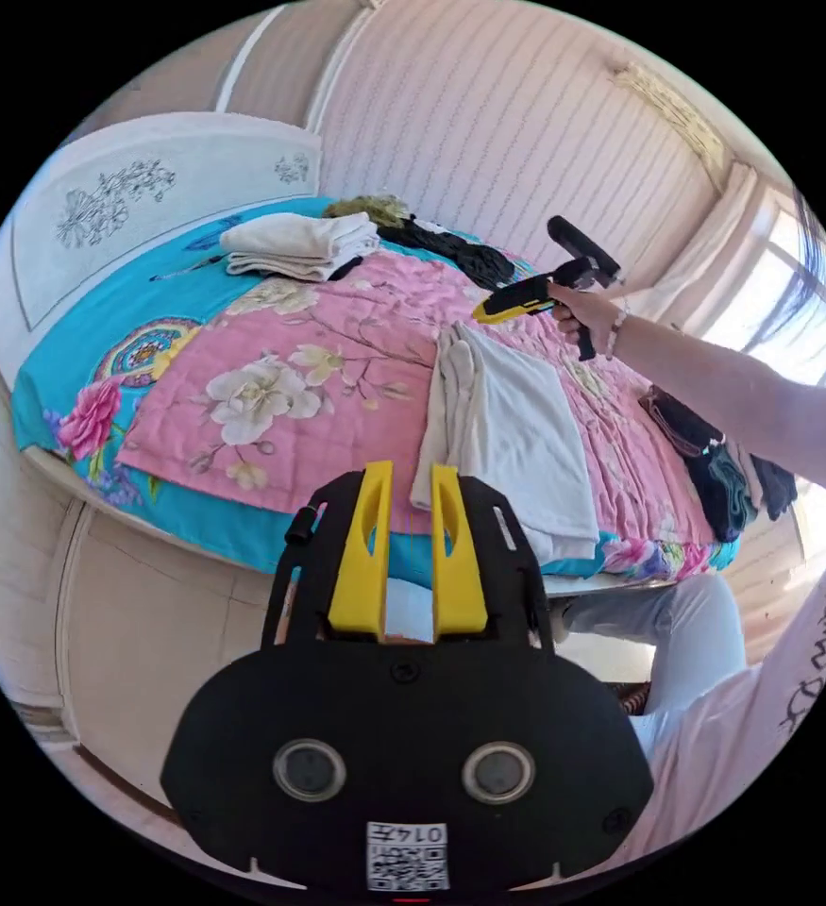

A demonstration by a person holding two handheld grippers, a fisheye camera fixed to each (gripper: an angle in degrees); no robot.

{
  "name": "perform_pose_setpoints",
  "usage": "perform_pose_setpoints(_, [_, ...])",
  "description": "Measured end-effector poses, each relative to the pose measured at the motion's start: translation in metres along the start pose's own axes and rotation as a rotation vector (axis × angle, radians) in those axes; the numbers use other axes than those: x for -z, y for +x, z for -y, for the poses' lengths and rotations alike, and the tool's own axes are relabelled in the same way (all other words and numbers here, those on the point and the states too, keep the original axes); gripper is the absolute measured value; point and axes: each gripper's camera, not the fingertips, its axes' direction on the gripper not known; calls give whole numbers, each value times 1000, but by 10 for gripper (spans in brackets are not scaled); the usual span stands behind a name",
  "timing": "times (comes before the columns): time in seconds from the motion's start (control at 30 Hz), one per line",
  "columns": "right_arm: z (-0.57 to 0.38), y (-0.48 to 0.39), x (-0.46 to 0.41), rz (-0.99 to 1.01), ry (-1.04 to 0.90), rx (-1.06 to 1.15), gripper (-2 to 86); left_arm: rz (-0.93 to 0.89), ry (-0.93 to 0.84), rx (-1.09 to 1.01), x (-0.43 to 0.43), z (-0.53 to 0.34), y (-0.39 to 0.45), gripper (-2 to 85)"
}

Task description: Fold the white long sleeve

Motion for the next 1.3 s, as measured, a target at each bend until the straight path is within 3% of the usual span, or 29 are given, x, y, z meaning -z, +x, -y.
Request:
perform_pose_setpoints(0.23, [11, -13, -21, 3, -166, 155, 152, -69, -19, -159, -22, 25, 49, 118])
perform_pose_setpoints(0.4, [12, -42, -39, 57, -216, 211, 116, 11, -226, -231, -65, 19, 75, 116])
perform_pose_setpoints(0.5, [1, -56, -39, -26, -218, 216, 73, -18, -280, -207, -81, 17, 78, 98])
perform_pose_setpoints(0.63, [-24, -65, -19, 11, -202, 242, 23, -80, -298, -232, -87, 15, 95, 45])
perform_pose_setpoints(0.83, [-110, -77, 66, 101, 51, 229, 14, -99, -144, -248, -42, 4, 129, 27])
perform_pose_setpoints(1.1, [-328, -92, 218, 149, 483, 112, 12, -134, 151, -387, 55, -10, 215, 10])
perform_pose_setpoints(1.3, [-461, -124, 272, 87, 632, 47, 12, -115, 248, -522, 90, -24, 287, 5])
